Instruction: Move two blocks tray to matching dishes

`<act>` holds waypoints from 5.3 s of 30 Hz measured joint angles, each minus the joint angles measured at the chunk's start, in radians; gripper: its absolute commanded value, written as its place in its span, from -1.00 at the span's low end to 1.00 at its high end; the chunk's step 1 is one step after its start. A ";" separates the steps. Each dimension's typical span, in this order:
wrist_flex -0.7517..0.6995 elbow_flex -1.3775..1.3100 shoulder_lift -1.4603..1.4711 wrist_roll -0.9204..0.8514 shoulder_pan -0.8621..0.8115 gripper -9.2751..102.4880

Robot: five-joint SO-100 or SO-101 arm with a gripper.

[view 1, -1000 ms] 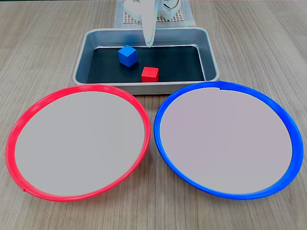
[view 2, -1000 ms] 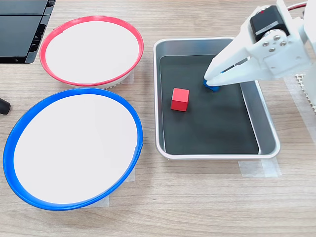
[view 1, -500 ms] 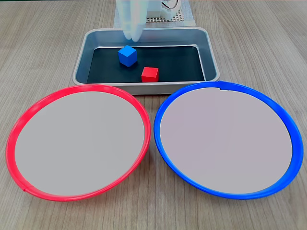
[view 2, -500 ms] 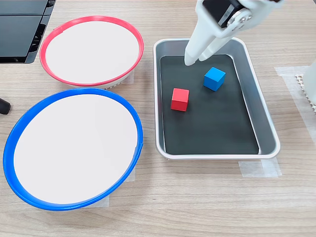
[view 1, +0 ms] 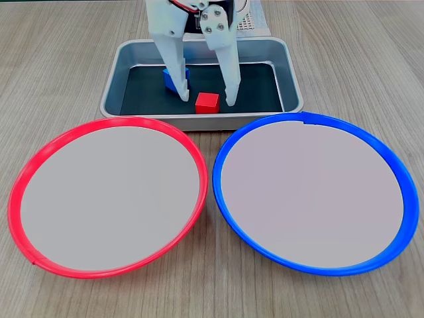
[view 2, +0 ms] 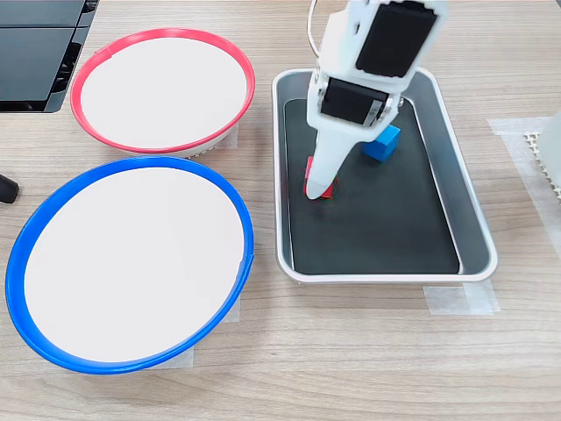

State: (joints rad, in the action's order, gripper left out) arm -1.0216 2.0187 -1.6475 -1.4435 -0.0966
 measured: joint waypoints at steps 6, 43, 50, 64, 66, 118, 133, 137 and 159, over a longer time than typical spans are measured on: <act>0.043 0.043 0.015 -0.064 -0.003 -0.84; 0.026 -0.603 0.351 -0.034 -0.184 -0.84; -0.457 -0.560 0.078 -0.140 -0.181 -0.84; -0.367 -0.120 -0.071 -0.836 -0.187 -0.46; -0.344 -0.104 -0.074 -0.894 -0.184 -0.42; 0.189 -0.568 0.278 0.483 0.261 -0.84; 0.552 0.795 -1.158 1.651 0.028 -0.83; 0.344 0.991 -1.471 1.578 -0.011 -0.83; 0.031 1.003 -1.657 1.566 -0.028 -0.84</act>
State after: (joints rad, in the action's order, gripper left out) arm -0.9910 3.0219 -3.3042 0.1227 -0.1243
